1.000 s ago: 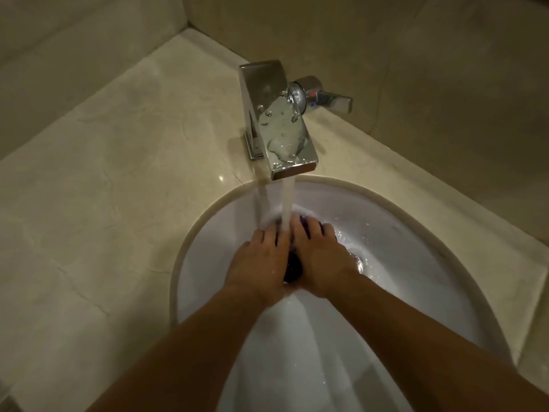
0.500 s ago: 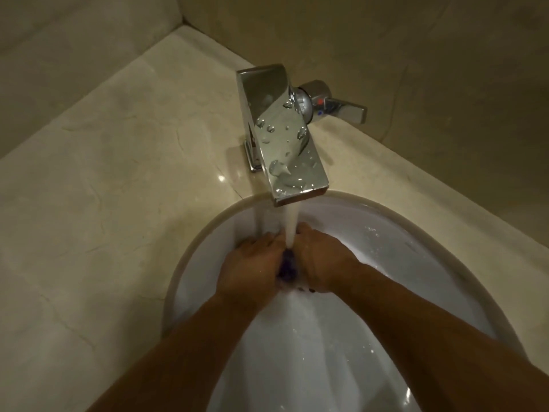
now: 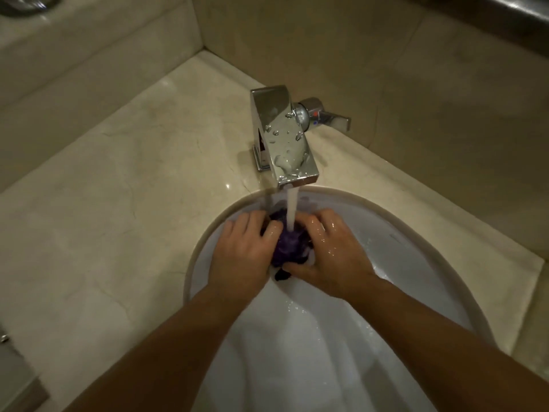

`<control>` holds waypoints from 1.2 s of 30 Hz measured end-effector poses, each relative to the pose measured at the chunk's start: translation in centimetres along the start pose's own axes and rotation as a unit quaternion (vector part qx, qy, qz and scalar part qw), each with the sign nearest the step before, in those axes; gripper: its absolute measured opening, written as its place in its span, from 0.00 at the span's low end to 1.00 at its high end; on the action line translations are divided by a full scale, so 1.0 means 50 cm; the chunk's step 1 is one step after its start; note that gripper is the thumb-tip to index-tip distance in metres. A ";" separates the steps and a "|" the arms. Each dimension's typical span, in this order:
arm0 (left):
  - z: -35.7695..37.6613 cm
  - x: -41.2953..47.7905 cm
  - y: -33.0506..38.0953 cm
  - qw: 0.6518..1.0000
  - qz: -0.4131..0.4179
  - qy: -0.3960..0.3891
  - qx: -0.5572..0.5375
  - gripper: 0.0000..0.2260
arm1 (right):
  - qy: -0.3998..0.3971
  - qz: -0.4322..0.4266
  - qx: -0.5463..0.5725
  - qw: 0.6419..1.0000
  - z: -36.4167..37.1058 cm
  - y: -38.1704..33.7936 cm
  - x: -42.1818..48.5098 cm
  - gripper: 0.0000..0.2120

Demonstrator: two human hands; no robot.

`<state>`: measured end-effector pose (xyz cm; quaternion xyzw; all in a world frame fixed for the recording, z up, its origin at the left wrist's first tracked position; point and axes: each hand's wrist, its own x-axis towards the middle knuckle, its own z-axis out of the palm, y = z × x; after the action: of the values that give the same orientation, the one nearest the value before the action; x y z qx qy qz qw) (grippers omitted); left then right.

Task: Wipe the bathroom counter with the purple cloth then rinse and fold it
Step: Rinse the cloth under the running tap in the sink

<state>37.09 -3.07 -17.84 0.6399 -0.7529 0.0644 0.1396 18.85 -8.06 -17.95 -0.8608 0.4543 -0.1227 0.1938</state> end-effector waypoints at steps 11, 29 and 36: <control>-0.001 -0.018 0.021 0.961 -0.014 -0.274 -0.030 0.47 | -0.205 0.128 -0.022 0.970 0.047 0.034 -0.051 0.66; 0.124 0.008 -0.014 0.974 0.053 -0.218 0.033 0.37 | -0.367 0.167 -0.015 0.915 0.035 0.011 0.112 0.13; 0.114 0.034 -0.006 0.957 0.018 -0.287 -0.044 0.29 | -0.343 0.125 -0.049 0.930 0.038 0.013 0.108 0.17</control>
<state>36.43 -6.28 -22.78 0.6109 -0.7748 -0.1531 -0.0556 22.12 -12.47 -19.72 -0.7952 0.4691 0.2280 0.3091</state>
